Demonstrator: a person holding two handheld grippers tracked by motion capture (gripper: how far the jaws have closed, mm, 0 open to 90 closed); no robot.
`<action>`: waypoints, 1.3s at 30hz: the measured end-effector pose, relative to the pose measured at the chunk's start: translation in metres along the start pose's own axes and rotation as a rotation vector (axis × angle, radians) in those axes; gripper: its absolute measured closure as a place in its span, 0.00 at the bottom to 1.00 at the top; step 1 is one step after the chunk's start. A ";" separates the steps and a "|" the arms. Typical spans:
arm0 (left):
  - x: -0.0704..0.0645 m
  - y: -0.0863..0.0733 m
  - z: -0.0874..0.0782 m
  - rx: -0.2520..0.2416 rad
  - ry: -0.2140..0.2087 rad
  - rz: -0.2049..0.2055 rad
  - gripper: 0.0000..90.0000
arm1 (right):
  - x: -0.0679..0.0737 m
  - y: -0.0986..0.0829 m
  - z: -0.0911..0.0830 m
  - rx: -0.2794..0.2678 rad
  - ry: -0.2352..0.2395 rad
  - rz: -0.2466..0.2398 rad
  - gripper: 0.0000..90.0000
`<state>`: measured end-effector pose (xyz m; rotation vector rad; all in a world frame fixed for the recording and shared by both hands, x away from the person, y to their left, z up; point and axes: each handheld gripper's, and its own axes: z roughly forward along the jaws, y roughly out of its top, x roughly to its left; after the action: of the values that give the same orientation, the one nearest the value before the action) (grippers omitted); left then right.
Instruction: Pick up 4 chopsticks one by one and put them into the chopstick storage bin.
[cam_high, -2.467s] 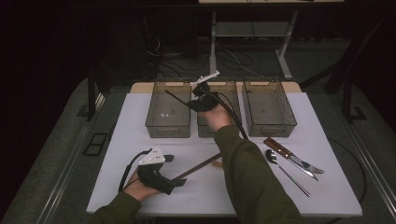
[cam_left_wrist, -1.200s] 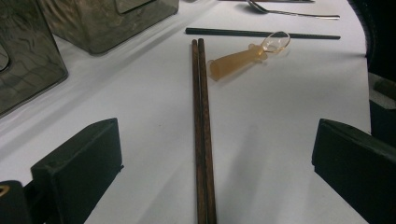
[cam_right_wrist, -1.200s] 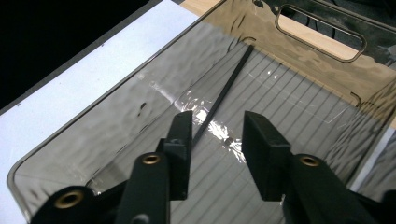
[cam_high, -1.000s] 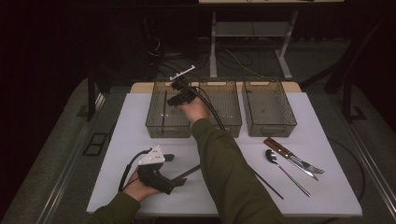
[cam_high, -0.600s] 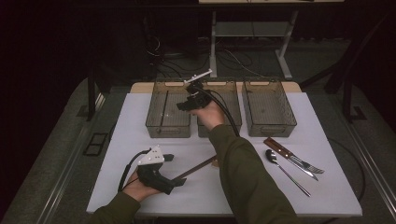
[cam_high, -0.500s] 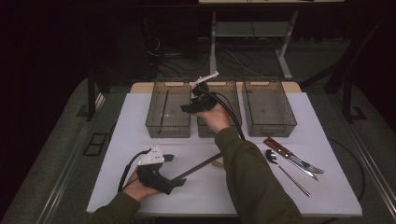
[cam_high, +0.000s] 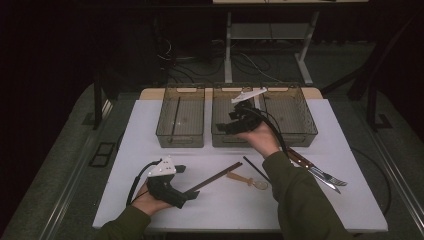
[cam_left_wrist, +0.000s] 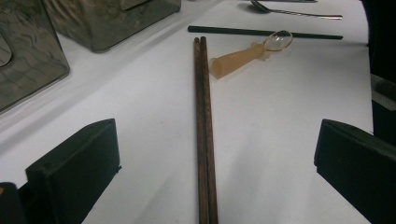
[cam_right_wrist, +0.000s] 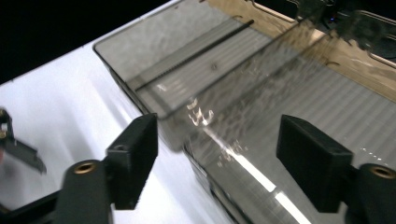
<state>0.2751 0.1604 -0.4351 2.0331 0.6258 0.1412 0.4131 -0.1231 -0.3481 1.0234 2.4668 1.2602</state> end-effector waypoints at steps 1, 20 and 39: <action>0.000 0.000 0.000 0.004 0.003 0.003 0.00 | 0.000 -0.003 -0.004 0.003 -0.001 0.008 0.29; 0.001 -0.001 0.000 0.011 0.013 0.003 0.00 | -0.009 -0.078 -0.054 -0.009 0.001 0.010 0.28; 0.000 -0.001 0.000 0.018 0.015 0.007 0.00 | -0.006 -0.154 -0.103 0.042 -0.026 0.034 0.44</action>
<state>0.2745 0.1604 -0.4358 2.0534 0.6314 0.1560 0.2953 -0.2543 -0.4039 1.0897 2.4764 1.2012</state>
